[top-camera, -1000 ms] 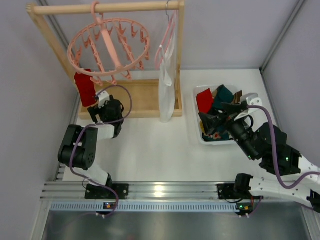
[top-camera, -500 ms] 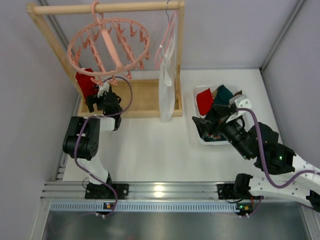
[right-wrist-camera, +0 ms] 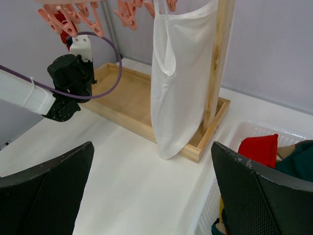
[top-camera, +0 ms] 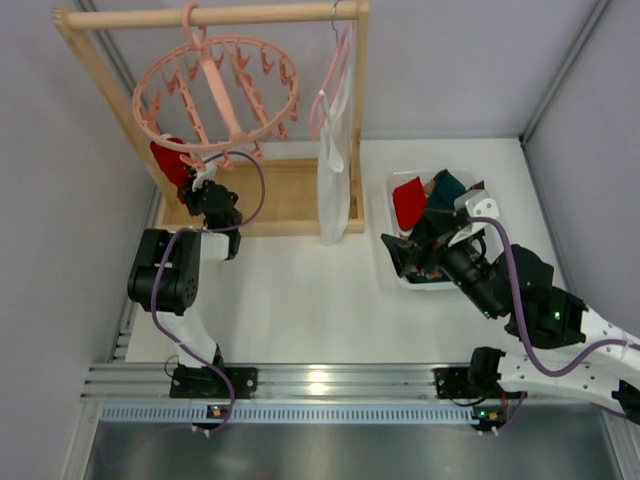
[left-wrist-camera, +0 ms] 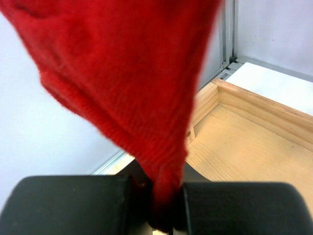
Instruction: Remove the socks clipped to the hanger
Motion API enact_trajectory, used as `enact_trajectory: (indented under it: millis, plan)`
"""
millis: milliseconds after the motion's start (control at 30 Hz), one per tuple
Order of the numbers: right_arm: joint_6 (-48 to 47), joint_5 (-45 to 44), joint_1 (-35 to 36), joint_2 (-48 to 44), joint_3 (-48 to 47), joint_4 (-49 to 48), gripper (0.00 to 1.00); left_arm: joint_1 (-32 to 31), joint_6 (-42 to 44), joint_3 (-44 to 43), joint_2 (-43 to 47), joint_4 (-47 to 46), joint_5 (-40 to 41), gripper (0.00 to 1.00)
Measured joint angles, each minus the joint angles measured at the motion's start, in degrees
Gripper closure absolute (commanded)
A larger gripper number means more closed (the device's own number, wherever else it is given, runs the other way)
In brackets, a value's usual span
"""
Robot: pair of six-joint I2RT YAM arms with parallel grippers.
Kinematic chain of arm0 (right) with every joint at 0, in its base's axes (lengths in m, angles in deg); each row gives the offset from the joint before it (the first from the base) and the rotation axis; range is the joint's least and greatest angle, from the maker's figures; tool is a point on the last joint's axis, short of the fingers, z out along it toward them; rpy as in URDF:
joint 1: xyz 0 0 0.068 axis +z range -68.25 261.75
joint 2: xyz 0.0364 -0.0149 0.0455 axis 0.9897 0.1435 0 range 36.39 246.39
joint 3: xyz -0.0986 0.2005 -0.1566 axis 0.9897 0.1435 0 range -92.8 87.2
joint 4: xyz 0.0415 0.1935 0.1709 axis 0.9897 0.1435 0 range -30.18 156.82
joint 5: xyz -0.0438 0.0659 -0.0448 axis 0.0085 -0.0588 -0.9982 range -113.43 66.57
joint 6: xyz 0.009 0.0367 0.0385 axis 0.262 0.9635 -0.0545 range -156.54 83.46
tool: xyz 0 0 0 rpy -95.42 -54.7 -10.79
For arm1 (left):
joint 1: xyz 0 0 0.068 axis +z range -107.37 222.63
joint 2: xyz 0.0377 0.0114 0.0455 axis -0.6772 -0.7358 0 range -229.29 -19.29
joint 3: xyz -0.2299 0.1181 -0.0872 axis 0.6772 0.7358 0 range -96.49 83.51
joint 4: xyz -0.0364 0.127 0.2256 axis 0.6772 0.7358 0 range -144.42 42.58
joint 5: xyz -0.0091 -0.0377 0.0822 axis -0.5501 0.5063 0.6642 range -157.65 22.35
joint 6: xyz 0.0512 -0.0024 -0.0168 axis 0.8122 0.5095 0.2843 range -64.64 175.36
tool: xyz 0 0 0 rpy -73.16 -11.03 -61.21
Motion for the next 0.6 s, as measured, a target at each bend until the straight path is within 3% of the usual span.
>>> enact_trajectory:
  millis: [233, 600]
  plan:
    - [0.07, 0.48, 0.00, 0.92, 0.00, -0.35, 0.01, -2.34, 0.02, 0.02, 0.48, -0.90, 4.17, 1.00]
    - [1.86, 4.07, 0.00, 1.05, -0.04, -0.13, 0.00, -21.07, -4.83, 6.99, 6.62, -1.51, 13.62, 1.00]
